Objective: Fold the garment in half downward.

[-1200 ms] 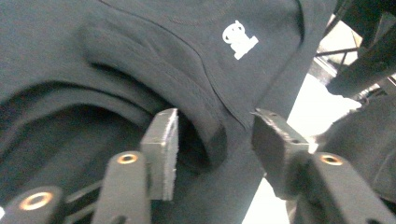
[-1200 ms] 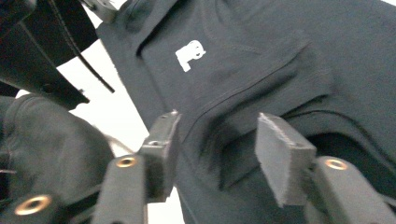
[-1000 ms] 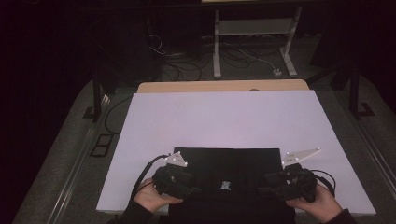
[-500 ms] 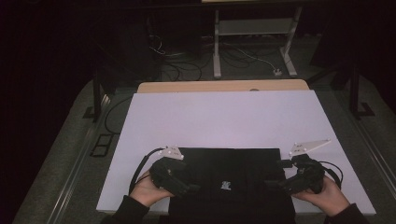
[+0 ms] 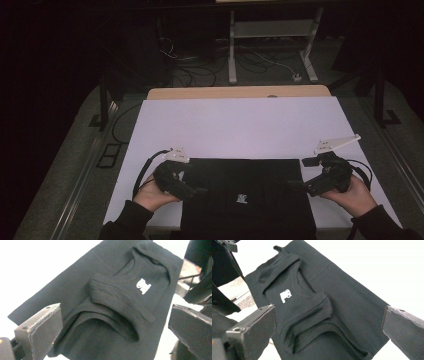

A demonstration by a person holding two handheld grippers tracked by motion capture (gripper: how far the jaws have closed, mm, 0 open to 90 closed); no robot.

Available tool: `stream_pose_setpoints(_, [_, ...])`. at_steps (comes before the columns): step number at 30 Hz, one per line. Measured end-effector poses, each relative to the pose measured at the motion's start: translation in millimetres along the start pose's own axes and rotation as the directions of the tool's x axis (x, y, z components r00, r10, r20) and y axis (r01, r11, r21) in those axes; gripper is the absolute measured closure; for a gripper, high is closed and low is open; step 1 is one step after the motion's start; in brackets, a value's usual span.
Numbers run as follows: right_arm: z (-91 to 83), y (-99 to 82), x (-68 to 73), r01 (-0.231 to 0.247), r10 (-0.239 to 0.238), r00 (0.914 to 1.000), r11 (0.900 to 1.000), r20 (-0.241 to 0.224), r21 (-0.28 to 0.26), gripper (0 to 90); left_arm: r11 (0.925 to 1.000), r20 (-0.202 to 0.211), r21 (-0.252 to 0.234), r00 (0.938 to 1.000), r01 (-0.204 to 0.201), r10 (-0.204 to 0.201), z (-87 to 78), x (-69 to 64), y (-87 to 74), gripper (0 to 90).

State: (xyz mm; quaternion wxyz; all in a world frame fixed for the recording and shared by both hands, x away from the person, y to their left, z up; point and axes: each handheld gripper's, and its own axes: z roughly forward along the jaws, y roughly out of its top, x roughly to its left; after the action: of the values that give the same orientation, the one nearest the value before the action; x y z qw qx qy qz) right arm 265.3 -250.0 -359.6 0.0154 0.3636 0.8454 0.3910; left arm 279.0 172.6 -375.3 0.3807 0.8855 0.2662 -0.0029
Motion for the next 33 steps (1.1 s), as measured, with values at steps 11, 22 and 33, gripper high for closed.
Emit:
stream_pose_setpoints(11, [-3.7,4.7,-13.1,0.001,-0.001,0.9998,1.0000,0.020,-0.001,0.0,0.9989,-0.030,0.012,0.9985,-0.046,0.046,-0.9,9.1,9.0,0.0])
stream_pose_setpoints(22, [-1.3,8.0,-29.2,-0.014,0.013,0.9994,0.9999,0.033,0.008,0.0,0.9988,-0.048,-0.007,0.9977,-0.048,0.047,-3.6,23.8,13.0,0.0])
stream_pose_setpoints(33, [4.9,9.9,-41.9,-0.024,0.023,0.9991,0.9997,0.036,0.011,0.0,0.9997,-0.051,-0.020,0.9986,-0.014,0.013,-4.5,38.6,12.1,0.0])
